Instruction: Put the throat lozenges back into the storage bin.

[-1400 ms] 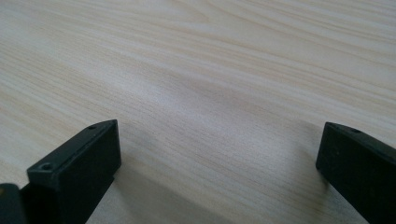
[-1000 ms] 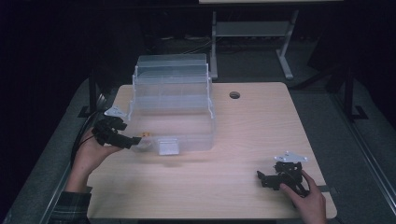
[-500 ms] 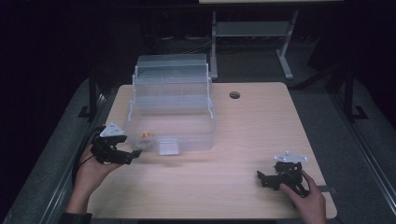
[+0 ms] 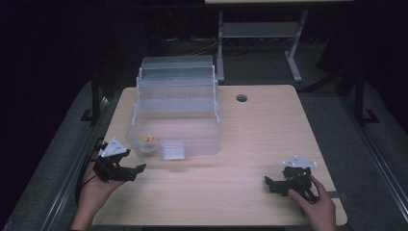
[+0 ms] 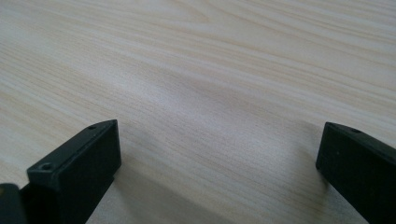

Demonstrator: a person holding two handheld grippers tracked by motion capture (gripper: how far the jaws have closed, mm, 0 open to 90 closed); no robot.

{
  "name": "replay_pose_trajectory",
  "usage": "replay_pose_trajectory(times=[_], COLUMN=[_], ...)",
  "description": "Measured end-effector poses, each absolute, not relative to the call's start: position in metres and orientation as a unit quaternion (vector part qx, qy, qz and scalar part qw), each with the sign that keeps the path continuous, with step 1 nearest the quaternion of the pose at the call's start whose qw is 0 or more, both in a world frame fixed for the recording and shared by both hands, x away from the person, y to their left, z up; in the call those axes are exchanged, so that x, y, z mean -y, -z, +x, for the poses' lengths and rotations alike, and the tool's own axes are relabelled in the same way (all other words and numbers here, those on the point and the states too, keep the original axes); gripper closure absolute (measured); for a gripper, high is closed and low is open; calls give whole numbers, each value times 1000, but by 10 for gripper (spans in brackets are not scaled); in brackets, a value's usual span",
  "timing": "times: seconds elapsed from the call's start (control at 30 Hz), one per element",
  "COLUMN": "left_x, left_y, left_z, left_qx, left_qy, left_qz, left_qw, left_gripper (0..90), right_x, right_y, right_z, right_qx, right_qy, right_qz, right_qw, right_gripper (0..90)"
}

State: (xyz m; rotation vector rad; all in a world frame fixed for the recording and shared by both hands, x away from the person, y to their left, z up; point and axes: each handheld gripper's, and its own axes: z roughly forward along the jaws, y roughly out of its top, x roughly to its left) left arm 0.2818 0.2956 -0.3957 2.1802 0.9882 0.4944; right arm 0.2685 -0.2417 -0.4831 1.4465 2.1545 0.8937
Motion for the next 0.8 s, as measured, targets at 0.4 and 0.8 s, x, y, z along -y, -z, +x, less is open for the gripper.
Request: replay_pose_trajectory(times=[0.4,0.8], left_x=[-299,-298], left_y=[422,448], left_z=[269,264], left_qx=[-384,-385], left_qy=[-177,-155], left_qz=[840,850], left_qw=[340,324], left_gripper=[177,162], right_x=[242,242], right_y=[483,483], right_z=[268,268], right_qx=[-770,-769], right_qy=[-319,-319], right_qz=[517,517], right_qw=[197,197], right_gripper=[0,0])
